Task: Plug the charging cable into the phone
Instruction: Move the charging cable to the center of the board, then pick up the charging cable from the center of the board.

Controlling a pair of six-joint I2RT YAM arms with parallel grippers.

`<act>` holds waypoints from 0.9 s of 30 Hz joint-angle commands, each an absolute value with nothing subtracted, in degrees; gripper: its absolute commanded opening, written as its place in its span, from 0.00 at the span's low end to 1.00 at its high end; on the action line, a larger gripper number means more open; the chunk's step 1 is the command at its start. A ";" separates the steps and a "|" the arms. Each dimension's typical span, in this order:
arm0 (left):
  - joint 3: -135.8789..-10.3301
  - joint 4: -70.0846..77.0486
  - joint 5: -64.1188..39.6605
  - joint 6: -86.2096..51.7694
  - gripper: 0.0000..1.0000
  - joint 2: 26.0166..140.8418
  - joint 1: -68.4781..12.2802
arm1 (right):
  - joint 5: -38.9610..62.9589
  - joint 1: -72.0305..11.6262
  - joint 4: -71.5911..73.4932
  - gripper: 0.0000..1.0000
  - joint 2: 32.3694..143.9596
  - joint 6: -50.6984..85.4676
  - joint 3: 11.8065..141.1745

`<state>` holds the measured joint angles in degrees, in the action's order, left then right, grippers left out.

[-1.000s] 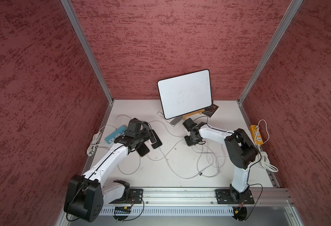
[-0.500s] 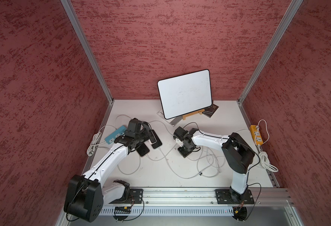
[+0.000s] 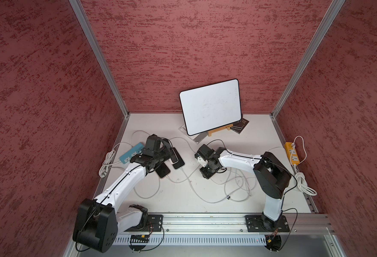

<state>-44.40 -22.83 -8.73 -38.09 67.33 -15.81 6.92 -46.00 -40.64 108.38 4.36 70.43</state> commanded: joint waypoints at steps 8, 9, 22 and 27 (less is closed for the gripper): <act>-44.30 -20.38 -8.79 -37.36 0.00 66.80 -15.68 | -0.13 -49.22 -42.14 0.29 112.35 4.62 71.62; -44.30 -20.41 -8.80 -37.40 0.00 66.72 -15.65 | -0.55 -49.36 -42.28 0.28 112.59 4.58 71.63; -44.30 -20.59 -8.53 -37.31 0.00 66.66 -15.56 | -0.36 -49.66 -39.73 0.19 111.33 3.76 71.28; -44.34 -20.66 -8.55 -37.35 0.00 66.80 -15.63 | -0.51 -49.64 -40.34 0.27 110.80 3.58 71.69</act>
<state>-44.34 -22.83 -8.73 -38.09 67.33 -15.81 0.21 -49.12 -40.21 110.37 3.97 72.71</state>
